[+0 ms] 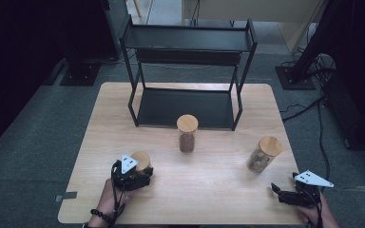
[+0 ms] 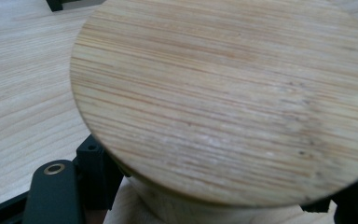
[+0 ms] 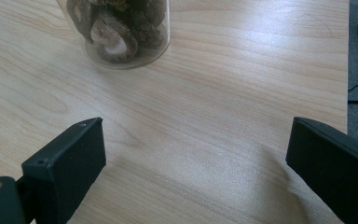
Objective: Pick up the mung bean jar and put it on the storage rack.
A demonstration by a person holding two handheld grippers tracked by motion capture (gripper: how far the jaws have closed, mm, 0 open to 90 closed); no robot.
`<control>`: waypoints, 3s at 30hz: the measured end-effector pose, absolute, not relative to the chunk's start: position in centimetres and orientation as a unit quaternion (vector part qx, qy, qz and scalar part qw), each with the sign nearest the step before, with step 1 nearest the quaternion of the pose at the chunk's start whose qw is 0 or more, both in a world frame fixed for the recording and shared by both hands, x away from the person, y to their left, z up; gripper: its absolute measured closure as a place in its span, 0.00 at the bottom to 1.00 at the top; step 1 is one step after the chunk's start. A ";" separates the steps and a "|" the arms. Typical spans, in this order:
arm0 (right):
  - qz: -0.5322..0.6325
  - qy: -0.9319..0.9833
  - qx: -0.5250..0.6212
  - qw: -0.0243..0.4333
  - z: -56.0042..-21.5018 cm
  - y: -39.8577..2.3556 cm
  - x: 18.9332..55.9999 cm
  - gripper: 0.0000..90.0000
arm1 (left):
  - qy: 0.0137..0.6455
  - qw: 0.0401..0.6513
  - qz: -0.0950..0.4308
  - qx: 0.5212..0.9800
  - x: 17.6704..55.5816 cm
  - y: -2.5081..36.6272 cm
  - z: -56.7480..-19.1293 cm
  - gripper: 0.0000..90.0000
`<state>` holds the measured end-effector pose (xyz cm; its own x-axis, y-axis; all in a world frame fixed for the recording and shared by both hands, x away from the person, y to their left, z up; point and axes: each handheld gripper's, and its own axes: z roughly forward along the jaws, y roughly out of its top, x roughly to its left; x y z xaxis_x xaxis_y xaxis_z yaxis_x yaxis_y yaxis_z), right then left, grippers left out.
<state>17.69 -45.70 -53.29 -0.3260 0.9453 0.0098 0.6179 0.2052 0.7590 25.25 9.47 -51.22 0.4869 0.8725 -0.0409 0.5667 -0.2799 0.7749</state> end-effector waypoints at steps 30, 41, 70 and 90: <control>0.345 0.739 0.527 0.238 -53.3 -45.7 17.7 0.05 | 0.461 0.383 0.210 0.773 28.3 7.9 -49.9 0.28; 0.345 0.739 0.527 0.238 -53.3 -45.7 17.7 0.05 | 0.465 0.380 0.212 0.771 29.6 7.6 -49.6 0.28; 0.337 0.744 0.529 0.231 -53.3 -45.6 17.8 0.01 | 0.471 0.386 0.215 0.763 32.8 6.9 -48.6 0.28; 0.338 0.742 0.530 0.234 -53.3 -45.6 17.8 0.01 | 0.475 0.389 0.217 0.759 34.5 5.8 -48.3 0.28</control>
<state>17.77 -45.63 -53.33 -0.3289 0.9443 0.0110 0.6284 0.2101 0.7490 34.49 5.82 -48.33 0.4551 0.8895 -0.0408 0.5523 -0.2461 0.7965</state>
